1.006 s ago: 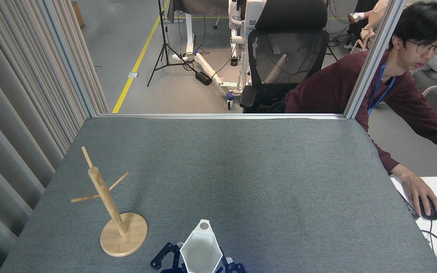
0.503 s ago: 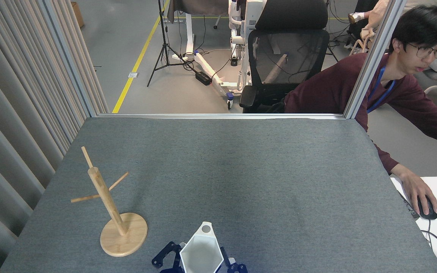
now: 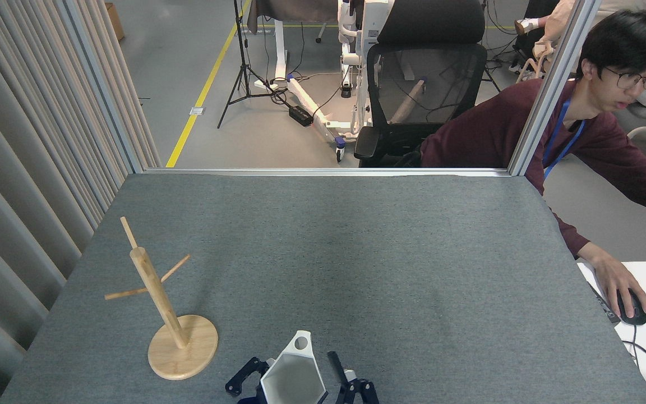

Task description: Hang cup on storage rack

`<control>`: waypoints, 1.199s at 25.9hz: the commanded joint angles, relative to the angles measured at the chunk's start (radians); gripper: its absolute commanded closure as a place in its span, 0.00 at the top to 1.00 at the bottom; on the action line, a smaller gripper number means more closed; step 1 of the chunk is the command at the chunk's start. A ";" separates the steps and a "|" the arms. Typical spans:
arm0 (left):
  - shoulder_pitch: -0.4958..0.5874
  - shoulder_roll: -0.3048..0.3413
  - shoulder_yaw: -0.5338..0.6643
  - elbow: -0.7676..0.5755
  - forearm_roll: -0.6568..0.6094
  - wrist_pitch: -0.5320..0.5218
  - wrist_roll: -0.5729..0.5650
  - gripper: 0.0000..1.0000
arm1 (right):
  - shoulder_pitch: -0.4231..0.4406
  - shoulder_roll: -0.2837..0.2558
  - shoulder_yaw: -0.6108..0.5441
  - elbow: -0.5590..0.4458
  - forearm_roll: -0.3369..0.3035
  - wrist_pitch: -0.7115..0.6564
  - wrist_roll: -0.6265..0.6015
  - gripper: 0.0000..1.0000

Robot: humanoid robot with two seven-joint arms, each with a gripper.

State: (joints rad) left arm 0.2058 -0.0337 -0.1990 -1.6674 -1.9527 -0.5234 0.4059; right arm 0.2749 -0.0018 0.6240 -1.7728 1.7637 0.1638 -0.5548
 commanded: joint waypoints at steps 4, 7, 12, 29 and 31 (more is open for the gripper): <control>0.011 0.000 0.015 -0.002 0.005 0.008 0.004 0.38 | -0.069 0.016 -0.394 0.078 -0.294 0.066 0.032 0.99; 0.027 0.008 0.122 -0.020 0.012 0.026 0.014 0.38 | -0.025 -0.092 -0.428 0.176 -0.211 0.062 0.062 0.99; 0.072 0.032 0.345 -0.063 0.015 0.049 0.059 0.38 | 0.102 -0.155 -0.426 0.197 -0.187 0.040 0.055 0.99; -0.057 0.003 0.724 -0.006 -0.347 0.295 0.097 0.39 | 0.096 -0.156 -0.426 0.207 -0.187 0.039 0.059 0.99; -0.078 -0.006 0.724 0.005 -0.359 0.299 0.096 0.39 | 0.095 -0.159 -0.428 0.207 -0.187 0.039 0.059 0.99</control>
State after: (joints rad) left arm 0.1591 -0.0222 0.5239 -1.6787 -2.2568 -0.2490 0.5036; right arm 0.3710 -0.1584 0.1972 -1.5678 1.5756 0.2024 -0.4938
